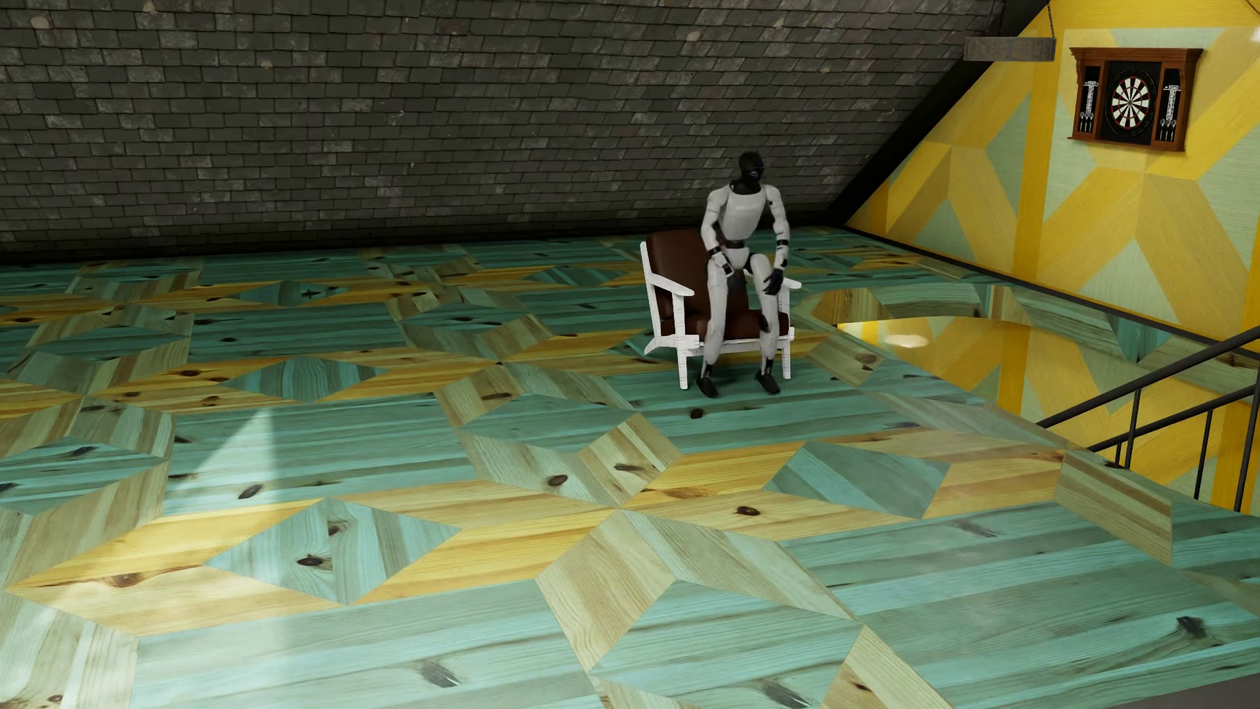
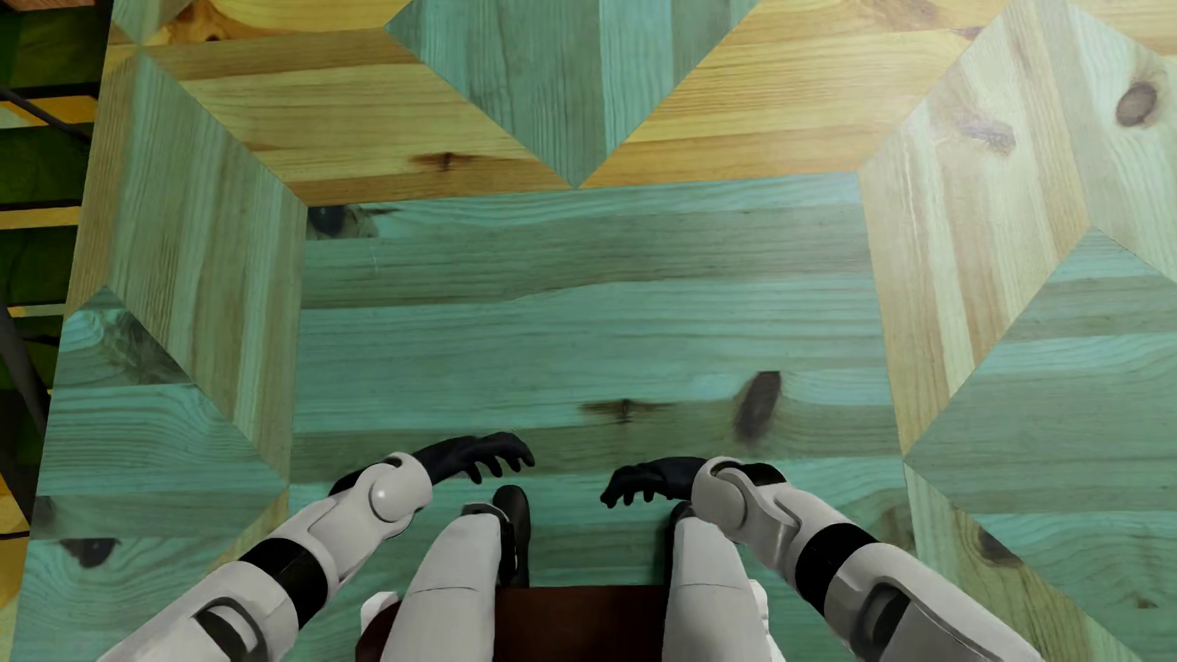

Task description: Sit on the chair

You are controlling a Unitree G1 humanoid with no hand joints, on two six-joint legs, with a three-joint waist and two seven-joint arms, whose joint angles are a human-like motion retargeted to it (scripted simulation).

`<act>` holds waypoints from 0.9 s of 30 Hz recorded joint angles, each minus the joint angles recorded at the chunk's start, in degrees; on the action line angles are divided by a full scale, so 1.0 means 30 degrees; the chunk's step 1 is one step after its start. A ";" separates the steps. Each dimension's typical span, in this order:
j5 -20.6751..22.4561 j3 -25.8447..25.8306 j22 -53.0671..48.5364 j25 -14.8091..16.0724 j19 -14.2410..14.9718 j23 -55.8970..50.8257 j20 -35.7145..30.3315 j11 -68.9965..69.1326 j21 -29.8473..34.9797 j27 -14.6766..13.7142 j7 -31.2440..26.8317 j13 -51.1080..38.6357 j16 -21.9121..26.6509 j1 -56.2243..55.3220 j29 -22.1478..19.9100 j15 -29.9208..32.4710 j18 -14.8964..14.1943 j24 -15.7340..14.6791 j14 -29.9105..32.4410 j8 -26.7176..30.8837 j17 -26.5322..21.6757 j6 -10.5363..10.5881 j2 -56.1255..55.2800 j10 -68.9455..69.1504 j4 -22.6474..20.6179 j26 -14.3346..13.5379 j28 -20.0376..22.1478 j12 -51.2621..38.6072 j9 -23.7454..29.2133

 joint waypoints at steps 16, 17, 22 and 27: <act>-0.2130 0.0291 -1.8399 0.2593 0.3098 -1.5239 -0.3271 1.9998 0.9313 -0.2376 -0.3007 -1.2655 1.2208 -1.7495 -1.3321 -0.4206 -0.3593 -0.4216 -0.4396 0.3893 -1.0492 -0.0539 -1.6765 1.9893 0.2242 -0.4767 0.8763 -0.7678 0.7428; -0.2132 0.0287 -1.9154 0.2751 0.3117 -1.5852 -0.2993 2.0939 0.9327 -0.2412 -0.3168 -1.2889 1.2660 -1.8055 -1.3686 -0.4423 -0.3614 -0.4458 -0.4510 0.4084 -1.0979 -0.0570 -1.7310 2.0831 0.2267 -0.4865 0.9004 -0.7636 0.7601; -0.2201 0.0374 -2.0045 0.2800 0.3186 -1.6731 -0.1309 2.4005 0.7714 -0.2026 -0.3521 -1.1586 1.2782 -1.8723 -1.3598 -0.4545 -0.3157 -0.4401 -0.4559 0.4685 -1.1972 -0.0610 -1.8177 2.3947 0.2262 -0.4591 0.8739 -0.6305 0.7646; -0.2244 0.0426 -1.7519 0.1963 0.3078 -1.4101 0.0078 2.5143 0.2971 -0.1472 -0.3477 -0.7210 1.0763 -1.6894 -1.0835 -0.3793 -0.2448 -0.3163 -0.4016 0.4811 -0.9869 -0.0539 -1.6495 2.5236 0.2158 -0.3616 0.6170 -0.4408 0.6813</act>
